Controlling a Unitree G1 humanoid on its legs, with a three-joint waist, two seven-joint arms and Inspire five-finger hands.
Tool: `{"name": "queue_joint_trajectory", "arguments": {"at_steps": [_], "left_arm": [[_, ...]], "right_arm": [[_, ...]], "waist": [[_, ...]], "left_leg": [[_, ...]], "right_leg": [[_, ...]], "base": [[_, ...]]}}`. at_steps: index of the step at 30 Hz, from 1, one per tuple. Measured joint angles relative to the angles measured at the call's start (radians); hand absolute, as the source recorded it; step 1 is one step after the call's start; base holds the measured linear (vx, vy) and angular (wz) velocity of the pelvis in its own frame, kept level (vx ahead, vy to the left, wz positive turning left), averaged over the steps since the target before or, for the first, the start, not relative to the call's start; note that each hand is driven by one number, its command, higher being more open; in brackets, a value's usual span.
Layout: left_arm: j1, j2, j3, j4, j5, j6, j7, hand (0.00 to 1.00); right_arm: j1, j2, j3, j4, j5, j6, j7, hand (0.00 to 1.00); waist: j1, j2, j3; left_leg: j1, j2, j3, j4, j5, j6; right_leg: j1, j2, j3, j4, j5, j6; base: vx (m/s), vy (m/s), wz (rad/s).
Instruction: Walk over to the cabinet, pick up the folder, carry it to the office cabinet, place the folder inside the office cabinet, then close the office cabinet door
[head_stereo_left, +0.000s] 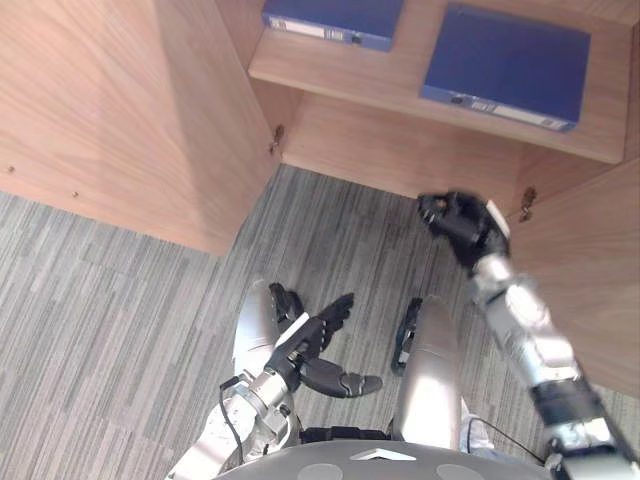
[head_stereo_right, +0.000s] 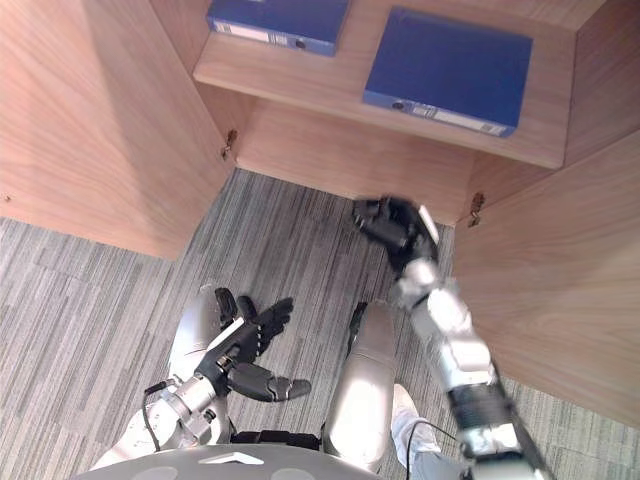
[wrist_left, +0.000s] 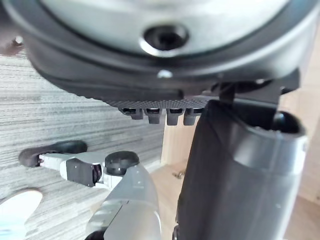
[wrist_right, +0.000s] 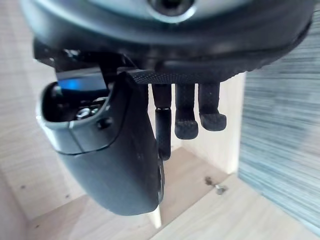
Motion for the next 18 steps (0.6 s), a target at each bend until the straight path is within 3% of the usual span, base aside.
{"name": "queue_joint_trajectory", "arguments": {"at_steps": [6,10,18], "left_arm": [[0.008,-0.019,0.018,0.078,0.059,-0.004,-0.014,1.0],[0.01,-0.042,0.051,0.122,0.085,-0.014,-0.014,1.0],[0.012,-0.126,0.141,0.254,0.14,-0.025,-0.01,1.0]], "right_arm": [[0.174,0.18,-0.001,0.199,-0.078,0.005,0.038,0.0],[0.211,0.212,-0.041,0.323,-0.115,-0.004,0.059,0.0],[0.135,0.263,-0.13,0.545,-0.202,-0.029,0.071,0.0]], "waist": [[-0.039,-0.035,-0.065],[-0.054,-0.023,-0.111],[-0.065,-0.03,-0.14]], "left_leg": [[0.191,-0.056,0.063,-0.248,0.063,0.006],[0.258,-0.084,0.084,-0.334,0.082,0.01],[0.349,-0.124,0.094,-0.385,0.081,0.007]], "right_leg": [[0.186,0.01,-0.036,-0.294,0.118,0.014],[0.261,0.017,-0.042,-0.416,0.171,0.031],[0.354,0.002,-0.033,-0.48,0.199,0.049]], "base": [[0.08,0.106,-0.06],[0.08,0.072,-0.08],[0.01,0.024,-0.01]]}}
